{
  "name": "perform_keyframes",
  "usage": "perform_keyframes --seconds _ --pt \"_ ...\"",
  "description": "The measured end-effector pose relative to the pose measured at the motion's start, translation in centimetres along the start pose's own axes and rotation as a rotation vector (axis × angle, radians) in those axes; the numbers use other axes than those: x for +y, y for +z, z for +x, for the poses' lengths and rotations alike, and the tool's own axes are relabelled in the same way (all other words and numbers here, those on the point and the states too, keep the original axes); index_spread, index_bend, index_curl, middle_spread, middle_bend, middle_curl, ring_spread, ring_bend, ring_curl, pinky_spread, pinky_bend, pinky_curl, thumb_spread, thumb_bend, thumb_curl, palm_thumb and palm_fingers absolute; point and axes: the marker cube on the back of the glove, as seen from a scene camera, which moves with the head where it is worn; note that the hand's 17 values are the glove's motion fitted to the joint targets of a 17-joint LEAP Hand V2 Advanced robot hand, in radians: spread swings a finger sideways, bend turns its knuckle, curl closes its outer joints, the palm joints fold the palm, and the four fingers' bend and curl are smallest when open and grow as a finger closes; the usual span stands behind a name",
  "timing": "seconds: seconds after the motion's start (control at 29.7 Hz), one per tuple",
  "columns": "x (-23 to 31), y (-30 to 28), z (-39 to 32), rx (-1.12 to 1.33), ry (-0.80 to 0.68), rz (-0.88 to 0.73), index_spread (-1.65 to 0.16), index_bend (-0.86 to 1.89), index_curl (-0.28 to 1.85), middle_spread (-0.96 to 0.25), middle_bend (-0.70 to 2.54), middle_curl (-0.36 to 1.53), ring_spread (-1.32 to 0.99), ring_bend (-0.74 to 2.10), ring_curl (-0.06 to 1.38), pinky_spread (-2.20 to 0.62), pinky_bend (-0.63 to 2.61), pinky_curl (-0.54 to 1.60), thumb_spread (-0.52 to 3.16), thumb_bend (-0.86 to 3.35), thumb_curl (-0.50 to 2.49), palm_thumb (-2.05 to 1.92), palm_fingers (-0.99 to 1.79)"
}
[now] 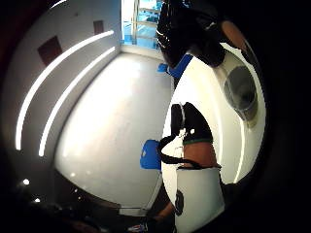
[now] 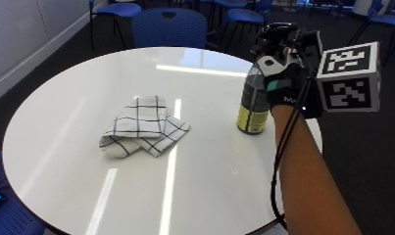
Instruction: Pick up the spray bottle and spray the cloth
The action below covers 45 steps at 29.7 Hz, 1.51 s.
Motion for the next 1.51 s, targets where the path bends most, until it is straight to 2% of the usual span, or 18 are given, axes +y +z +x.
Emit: perform_keyframes --seconds 0.27,0.98,1.51 --pt "-0.2 -0.3 1.0 -0.038 0.018 0.038 -0.3 0.15 0.32 -0.03 0.17 0.34 -0.05 0.32 0.36 0.17 0.2 0.31 1.07 -0.02 0.45 0.82 0.73" --pt "-2.1 0.7 2.7 -0.047 0.058 -0.035 -0.33 0.14 0.31 -0.04 0.19 0.36 -0.04 0.28 0.35 0.18 0.19 0.33 1.07 -0.02 0.46 0.82 0.68" --pt "-3.6 -0.1 3.0 0.007 0.089 0.028 -0.33 0.14 0.29 -0.09 0.36 0.41 -0.08 0.39 0.38 0.19 0.1 0.26 1.07 -0.02 0.47 0.81 0.85"
